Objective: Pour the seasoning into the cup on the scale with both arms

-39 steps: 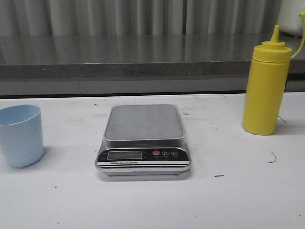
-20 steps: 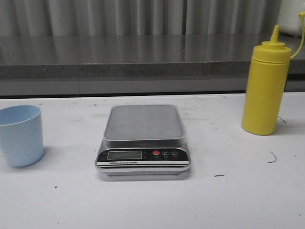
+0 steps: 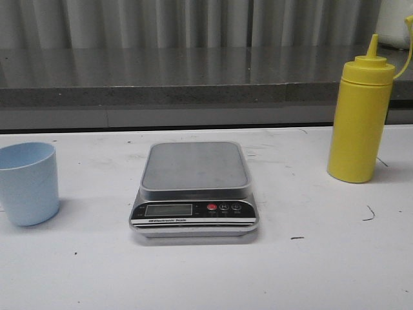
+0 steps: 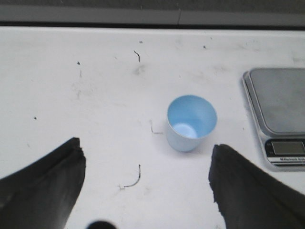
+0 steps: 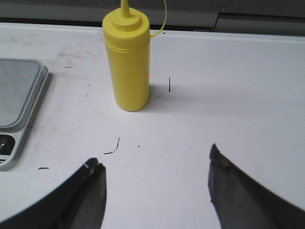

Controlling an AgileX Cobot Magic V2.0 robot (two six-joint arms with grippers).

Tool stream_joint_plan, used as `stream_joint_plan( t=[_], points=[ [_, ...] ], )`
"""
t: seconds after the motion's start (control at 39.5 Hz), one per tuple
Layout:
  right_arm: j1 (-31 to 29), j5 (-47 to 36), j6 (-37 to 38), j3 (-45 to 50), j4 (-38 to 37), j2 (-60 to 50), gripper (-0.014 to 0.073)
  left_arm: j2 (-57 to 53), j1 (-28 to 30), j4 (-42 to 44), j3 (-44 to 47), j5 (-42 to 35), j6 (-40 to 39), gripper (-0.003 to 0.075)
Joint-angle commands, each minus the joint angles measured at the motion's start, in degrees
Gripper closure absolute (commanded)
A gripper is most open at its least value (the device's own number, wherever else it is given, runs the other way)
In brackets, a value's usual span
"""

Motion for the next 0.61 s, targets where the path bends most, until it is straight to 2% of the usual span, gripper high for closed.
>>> stream_joint_plan(
  t=[0.0, 0.25, 0.58],
  points=[
    [0.08, -3.57, -0.44, -1.53, -0.9, 0.55, 0.0106, 5.57, -1.81, -1.58, -3.95, -1.06, 0.72, 0.0192],
    [0.08, -3.57, -0.44, -1.53, -0.9, 0.55, 0.0106, 20.12, -3.38, -1.58, -9.6, 2.43, 0.72, 0.0201],
    [0.08, -3.57, -0.44, -1.53, -0.9, 0.55, 0.0106, 39.55, -3.38, -1.81, -16.52, 2.4, 0.72, 0.0279]
  ],
)
